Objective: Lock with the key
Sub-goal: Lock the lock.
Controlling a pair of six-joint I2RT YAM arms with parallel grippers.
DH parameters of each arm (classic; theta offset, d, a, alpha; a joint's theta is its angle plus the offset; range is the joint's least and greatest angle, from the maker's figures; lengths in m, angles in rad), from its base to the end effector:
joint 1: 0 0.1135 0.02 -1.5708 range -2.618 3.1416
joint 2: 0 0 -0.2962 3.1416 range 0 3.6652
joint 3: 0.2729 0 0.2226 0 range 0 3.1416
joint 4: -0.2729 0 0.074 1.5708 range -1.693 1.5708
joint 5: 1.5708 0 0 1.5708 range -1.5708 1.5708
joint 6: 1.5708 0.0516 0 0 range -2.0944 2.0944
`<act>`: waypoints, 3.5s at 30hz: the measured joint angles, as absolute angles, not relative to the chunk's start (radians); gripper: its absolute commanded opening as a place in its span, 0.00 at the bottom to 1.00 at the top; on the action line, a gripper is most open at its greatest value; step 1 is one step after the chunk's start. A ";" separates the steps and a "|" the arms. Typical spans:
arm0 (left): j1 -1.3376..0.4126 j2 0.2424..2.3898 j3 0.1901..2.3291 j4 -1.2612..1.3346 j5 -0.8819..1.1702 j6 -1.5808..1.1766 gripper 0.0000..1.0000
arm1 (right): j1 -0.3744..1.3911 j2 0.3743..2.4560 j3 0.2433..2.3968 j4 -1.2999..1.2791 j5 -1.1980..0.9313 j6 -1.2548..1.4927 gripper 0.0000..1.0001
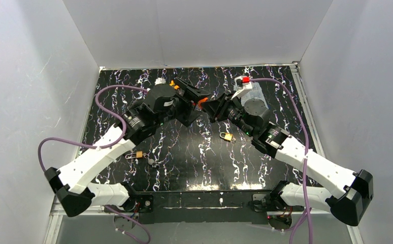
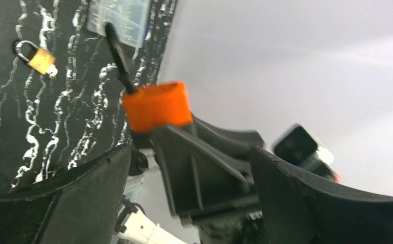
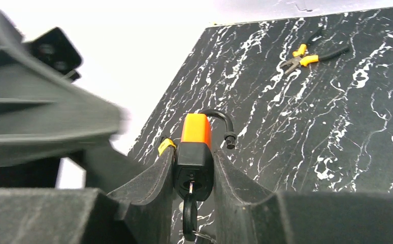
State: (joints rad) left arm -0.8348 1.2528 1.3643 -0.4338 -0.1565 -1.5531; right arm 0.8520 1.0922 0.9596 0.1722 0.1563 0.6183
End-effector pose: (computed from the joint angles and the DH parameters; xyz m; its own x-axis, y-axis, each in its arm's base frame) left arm 0.1753 -0.1816 0.4387 -0.6365 -0.7684 -0.0662 -0.2014 0.2484 -0.9475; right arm 0.1568 0.1670 0.4125 -0.3503 0.4692 -0.8106 -0.5374 0.6082 0.5842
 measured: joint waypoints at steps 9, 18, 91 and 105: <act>-0.839 1.081 1.369 -0.454 -0.121 -1.318 0.93 | 0.804 1.016 0.957 0.097 0.109 0.659 0.01; -0.822 1.086 1.496 -0.609 -0.022 -0.812 0.78 | 0.601 0.964 0.968 0.050 -0.305 0.785 0.01; -0.815 1.049 1.507 -0.440 0.512 -0.424 0.00 | 0.556 0.998 1.257 -0.013 -0.803 1.008 0.69; -0.814 1.041 1.512 -0.371 0.525 -0.513 0.00 | 0.556 0.877 1.264 -0.104 -0.631 0.747 0.75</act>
State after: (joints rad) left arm -0.8145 1.0408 1.5119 -0.3712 0.5249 -0.5126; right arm 0.5556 0.8769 1.2640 -0.1044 -0.6309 0.7472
